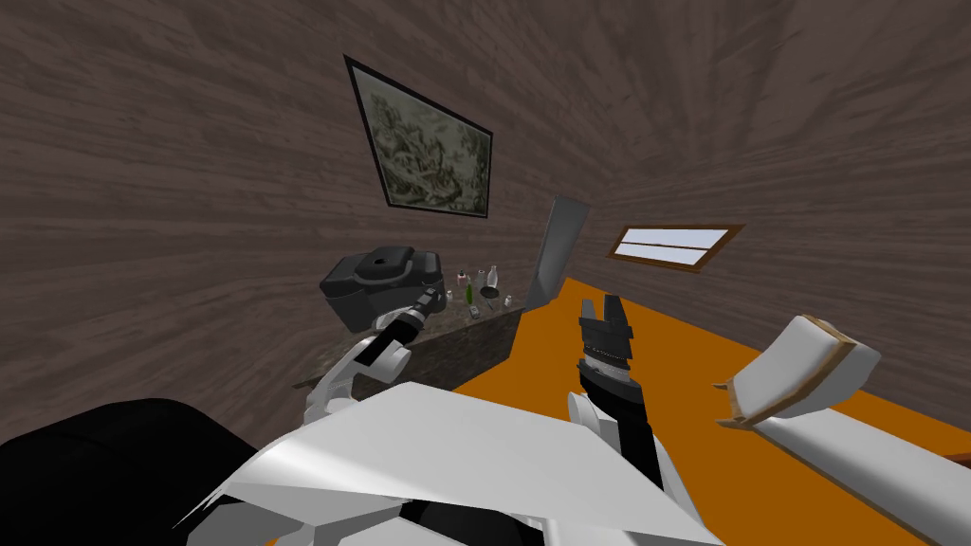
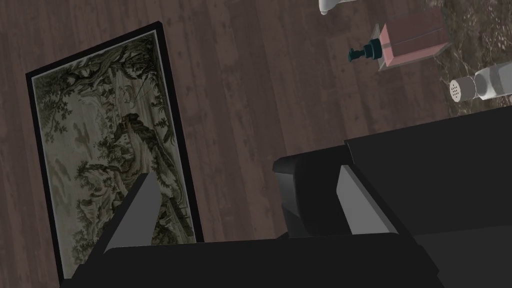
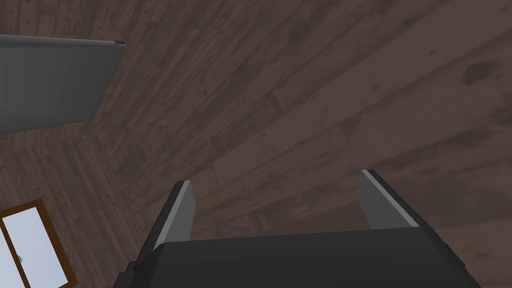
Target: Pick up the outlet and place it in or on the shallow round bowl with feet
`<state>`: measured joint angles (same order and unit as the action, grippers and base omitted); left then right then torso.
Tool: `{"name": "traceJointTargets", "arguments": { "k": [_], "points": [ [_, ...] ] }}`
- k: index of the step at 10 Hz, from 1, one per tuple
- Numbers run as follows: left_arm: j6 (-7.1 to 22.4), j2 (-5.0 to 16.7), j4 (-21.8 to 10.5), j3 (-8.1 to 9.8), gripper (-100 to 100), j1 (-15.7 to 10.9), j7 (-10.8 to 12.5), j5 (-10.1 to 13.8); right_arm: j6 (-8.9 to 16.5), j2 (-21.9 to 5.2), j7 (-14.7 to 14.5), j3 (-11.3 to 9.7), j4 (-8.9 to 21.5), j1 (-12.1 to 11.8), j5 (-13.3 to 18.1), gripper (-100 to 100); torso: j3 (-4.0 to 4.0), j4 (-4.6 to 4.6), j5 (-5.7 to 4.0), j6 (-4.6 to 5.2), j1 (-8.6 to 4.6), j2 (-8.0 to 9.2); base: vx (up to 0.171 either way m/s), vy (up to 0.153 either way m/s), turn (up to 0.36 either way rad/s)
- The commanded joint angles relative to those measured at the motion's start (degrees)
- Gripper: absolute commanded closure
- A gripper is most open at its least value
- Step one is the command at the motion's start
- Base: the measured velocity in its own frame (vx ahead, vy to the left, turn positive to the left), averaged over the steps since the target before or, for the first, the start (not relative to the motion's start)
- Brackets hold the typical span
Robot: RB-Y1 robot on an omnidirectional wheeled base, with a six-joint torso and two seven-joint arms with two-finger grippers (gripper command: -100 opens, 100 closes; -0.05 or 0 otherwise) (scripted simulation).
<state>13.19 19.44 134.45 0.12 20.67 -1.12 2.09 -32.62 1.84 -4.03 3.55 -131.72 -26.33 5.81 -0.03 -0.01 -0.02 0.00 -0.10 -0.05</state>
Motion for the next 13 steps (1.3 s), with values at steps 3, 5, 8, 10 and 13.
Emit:
{"name": "traceJointTargets", "arguments": {
  "k": [3,5,8,10,13],
  "points": [
    [5.9,1.3,0.5,-0.19,-100,-0.8,-1.0,0.6,0.0,0.0,0.0,0.0,0.0,0.0,0.0,0,-0.01,0.0,0.0,0.0,0.0,-0.03,0.016,-0.026,-0.049],
    [9.4,2.1,0.7,-0.36,-100,-1.2,-1.6,0.9,0.0,0.0,0.0,0.0,0.0,0.0,0.0,0,-0.01,0.0,0.0,0.0,-0.01,-0.02,0.017,-0.028,-0.053],
    [13.1,2.9,0.9,-0.55,-100,-1.6,-2.3,1.2,0.0,0.0,0.0,0.0,0.0,0.0,0.0,0,0.0,0.0,0.01,0.0,0.03,0.0,0.012,-0.019,-0.042],
    [16.4,3.7,1.0,-0.74,-100,-1.9,-3.0,1.6,0.0,0.0,0.0,0.0,0.0,0.0,0.0,0,-0.01,0.0,0.0,0.0,-0.01,-0.01,0.016,-0.03,-0.052],
    [21.7,5.2,1.3,-1.16,-100,-2.7,-4.4,2.3,0.0,0.0,0.0,0.0,0.0,0.0,0.0,0,-0.02,-0.01,0.0,-0.02,0.01,-0.03,0.023,-0.029,-0.058]
  ]
}}
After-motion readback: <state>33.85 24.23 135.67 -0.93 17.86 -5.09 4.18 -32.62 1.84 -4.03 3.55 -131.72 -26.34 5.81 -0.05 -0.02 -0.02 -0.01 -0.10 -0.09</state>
